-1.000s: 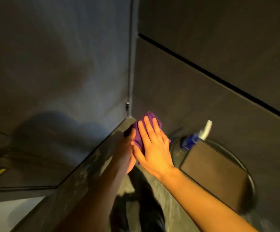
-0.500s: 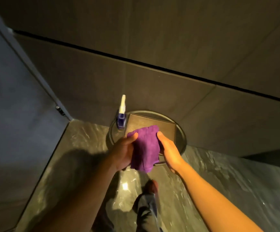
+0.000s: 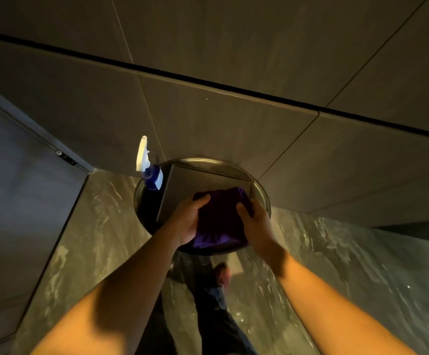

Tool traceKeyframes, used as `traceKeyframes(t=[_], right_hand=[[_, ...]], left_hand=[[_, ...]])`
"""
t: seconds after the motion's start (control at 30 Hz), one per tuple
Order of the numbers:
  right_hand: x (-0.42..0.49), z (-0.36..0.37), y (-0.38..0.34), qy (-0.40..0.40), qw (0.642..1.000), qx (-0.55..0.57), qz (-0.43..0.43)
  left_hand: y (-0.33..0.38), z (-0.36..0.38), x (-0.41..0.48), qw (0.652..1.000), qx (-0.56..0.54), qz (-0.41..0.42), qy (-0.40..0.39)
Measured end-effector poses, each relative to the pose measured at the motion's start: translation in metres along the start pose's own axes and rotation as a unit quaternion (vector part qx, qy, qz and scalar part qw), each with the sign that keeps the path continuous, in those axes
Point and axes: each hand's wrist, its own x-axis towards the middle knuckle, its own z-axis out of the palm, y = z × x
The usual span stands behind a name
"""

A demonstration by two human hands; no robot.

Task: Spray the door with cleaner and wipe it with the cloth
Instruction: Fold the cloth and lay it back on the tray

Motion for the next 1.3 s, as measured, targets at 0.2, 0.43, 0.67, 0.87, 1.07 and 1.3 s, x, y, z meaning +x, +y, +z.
traceKeyframes(t=[0.2, 0.43, 0.67, 0.87, 1.07, 1.3], right_hand=[[0.038, 0.012, 0.029, 0.051, 0.998, -0.018, 0.013], [0.073, 0.015, 0.070, 0.107, 0.990, -0.087, 0.043], [0.135, 0.017, 0.115, 0.135, 0.972, -0.185, 0.048], [0.182, 0.021, 0.139, 0.130, 0.951, -0.277, 0.037], [0.196, 0.025, 0.140, 0.134, 0.920, -0.369, -0.006], [0.186, 0.015, 0.152, 0.033, 0.804, -0.572, -0.160]], left_hand=[[0.009, -0.002, 0.045, 0.995, 0.087, 0.021, 0.044], [-0.007, -0.011, 0.128, 0.955, 0.262, 0.065, 0.123], [-0.022, -0.016, 0.215, 0.925, 0.340, 0.084, 0.150], [-0.023, -0.014, 0.256, 0.883, 0.418, 0.111, 0.183], [-0.025, -0.022, 0.264, 0.812, 0.515, 0.206, 0.183], [-0.054, -0.045, 0.255, 0.603, 0.708, 0.353, 0.100]])
